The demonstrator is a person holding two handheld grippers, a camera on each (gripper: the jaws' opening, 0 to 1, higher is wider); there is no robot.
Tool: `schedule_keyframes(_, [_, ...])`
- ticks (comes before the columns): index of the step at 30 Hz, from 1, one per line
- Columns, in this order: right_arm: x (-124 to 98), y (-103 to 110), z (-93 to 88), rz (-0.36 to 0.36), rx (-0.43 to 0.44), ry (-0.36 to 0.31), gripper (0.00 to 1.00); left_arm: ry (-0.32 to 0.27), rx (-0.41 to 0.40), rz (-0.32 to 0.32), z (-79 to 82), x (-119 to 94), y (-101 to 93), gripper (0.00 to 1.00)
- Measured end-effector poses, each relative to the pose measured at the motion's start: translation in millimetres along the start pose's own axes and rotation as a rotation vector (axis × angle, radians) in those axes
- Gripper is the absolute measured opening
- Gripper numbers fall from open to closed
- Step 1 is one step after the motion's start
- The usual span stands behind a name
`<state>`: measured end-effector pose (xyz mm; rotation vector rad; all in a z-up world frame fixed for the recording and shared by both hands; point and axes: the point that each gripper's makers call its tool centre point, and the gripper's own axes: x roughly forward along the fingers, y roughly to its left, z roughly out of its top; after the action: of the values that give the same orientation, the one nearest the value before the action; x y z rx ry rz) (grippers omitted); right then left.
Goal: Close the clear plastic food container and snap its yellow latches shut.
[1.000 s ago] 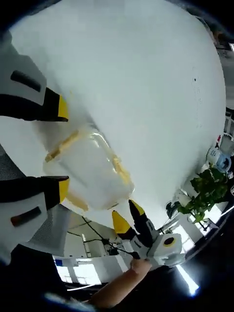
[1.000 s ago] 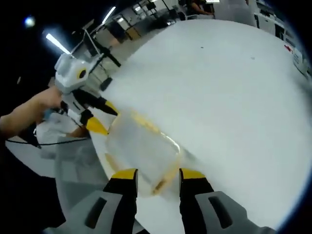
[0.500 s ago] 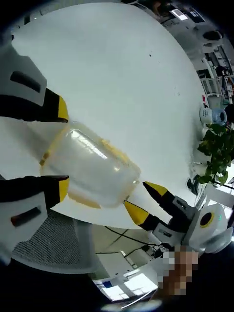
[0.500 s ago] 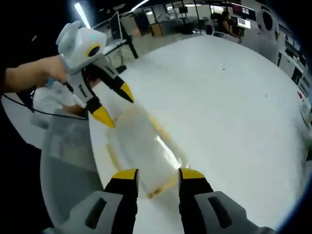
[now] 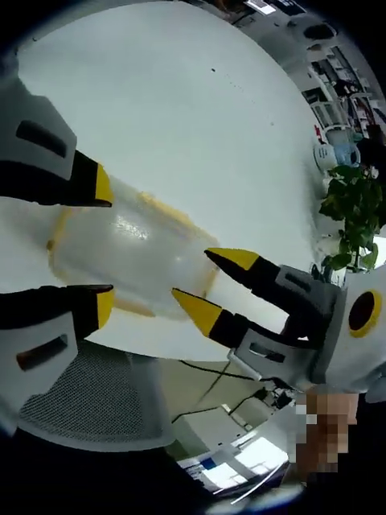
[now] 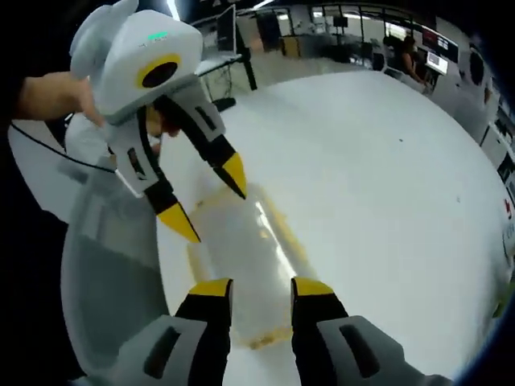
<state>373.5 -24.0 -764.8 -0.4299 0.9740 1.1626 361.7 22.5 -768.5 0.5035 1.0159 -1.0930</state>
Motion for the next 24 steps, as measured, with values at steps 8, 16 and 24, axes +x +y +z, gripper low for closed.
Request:
schedule_keyframes(8, [12.6, 3.3, 8.8, 0.011, -0.033, 0.01, 0.23, -0.008, 0.018, -0.016, 7.1, 12.8, -13.2, 0.35])
schedule_keyframes(16, [18.4, -4.1, 12.4, 0.003, -0.034, 0.022, 0.23, 0.004, 0.059, 0.004, 2.3, 15.3, -20.2, 0.33])
schedule_keyframes(24, [19.2, -19.0, 17.1, -0.017, 0.002, 0.009, 0.23, 0.027, 0.13, 0.055, -5.5, 13.8, -24.6, 0.35])
